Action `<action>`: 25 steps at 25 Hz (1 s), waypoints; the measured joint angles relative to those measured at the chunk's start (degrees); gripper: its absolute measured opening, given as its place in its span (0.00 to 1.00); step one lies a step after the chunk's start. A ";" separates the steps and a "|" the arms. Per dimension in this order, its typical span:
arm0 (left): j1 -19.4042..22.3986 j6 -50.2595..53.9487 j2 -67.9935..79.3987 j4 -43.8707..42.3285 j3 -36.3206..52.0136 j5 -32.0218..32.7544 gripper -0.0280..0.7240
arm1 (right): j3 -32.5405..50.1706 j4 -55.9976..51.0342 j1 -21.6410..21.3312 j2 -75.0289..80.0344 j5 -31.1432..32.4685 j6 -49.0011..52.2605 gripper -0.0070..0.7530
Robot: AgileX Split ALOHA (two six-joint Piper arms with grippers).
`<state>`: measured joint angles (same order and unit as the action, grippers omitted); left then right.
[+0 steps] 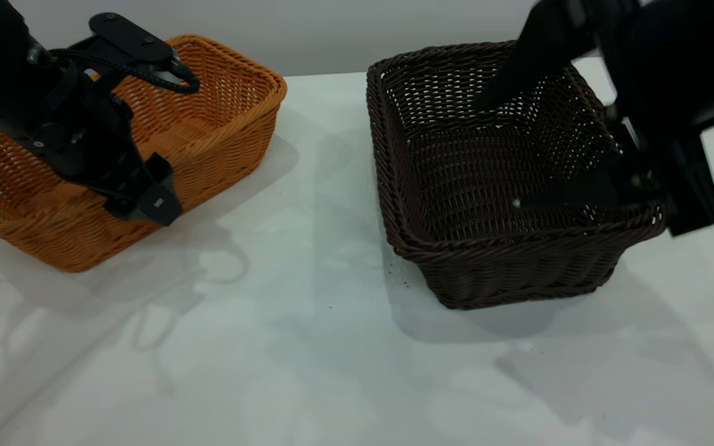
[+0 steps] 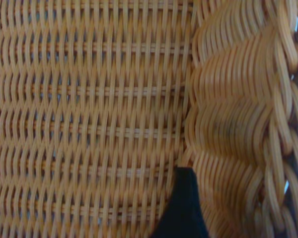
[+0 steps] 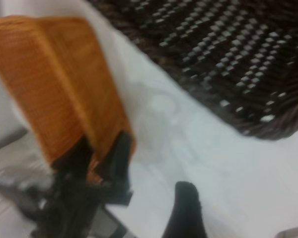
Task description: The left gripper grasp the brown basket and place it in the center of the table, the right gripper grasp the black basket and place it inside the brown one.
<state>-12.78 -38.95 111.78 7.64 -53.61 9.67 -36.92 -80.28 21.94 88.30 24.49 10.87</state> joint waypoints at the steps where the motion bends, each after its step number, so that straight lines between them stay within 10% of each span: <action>1: 0.00 0.00 0.00 0.00 0.00 0.00 0.76 | 0.00 0.00 0.00 0.65 -0.55 0.28 0.71; 25: 0.00 -0.05 0.00 -0.29 0.00 2.86 0.76 | -0.24 -1.81 4.86 9.20 -9.28 5.19 0.71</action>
<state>-12.78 -39.00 111.78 7.35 -53.61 12.53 -37.16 -82.09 26.80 97.50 15.21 16.06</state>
